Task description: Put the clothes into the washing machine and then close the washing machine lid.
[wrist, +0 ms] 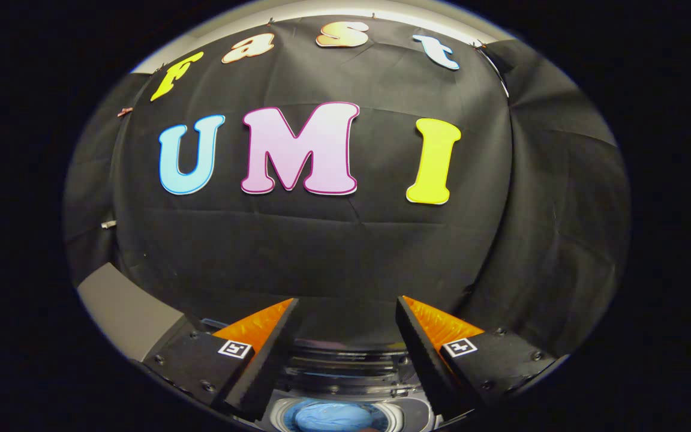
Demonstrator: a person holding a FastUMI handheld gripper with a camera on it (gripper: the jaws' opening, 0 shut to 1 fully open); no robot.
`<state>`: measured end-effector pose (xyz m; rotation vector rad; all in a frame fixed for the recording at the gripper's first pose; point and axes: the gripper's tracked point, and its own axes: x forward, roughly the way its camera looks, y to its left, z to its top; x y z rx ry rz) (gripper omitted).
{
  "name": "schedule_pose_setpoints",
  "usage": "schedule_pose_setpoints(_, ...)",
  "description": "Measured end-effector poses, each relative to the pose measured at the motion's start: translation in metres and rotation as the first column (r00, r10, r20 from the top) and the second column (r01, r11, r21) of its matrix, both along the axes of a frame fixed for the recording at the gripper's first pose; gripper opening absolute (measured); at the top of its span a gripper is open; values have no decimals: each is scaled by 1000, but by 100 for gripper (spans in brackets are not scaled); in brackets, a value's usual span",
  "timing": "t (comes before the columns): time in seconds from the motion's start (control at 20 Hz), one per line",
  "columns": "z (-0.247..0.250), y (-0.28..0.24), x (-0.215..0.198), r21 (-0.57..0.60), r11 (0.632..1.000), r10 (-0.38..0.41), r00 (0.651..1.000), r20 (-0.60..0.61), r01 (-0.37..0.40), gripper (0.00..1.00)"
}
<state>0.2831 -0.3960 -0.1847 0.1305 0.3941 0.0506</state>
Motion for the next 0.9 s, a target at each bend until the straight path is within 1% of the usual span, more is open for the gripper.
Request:
schedule_pose_setpoints(0.1,-21,9,8,27,999,24,998,-63,-23,99)
schedule_pose_setpoints(0.2,-54,10,6,29,1000,12,983,-183,-7,99)
schedule_pose_setpoints(0.25,-61,10,0,79,997,17,978,-207,0,99)
schedule_pose_setpoints(0.3,-66,9,10,99,995,-11,986,-167,28,99)
schedule_pose_setpoints(0.35,-68,10,3,79,997,8,983,-186,7,98)
schedule_pose_setpoints(0.4,-62,10,1,63,998,10,986,-165,0,99)
schedule_pose_setpoints(0.65,-57,4,-25,69,998,16,992,-126,-8,100)
schedule_pose_setpoints(0.9,-56,3,-44,67,998,23,993,-119,-15,100)
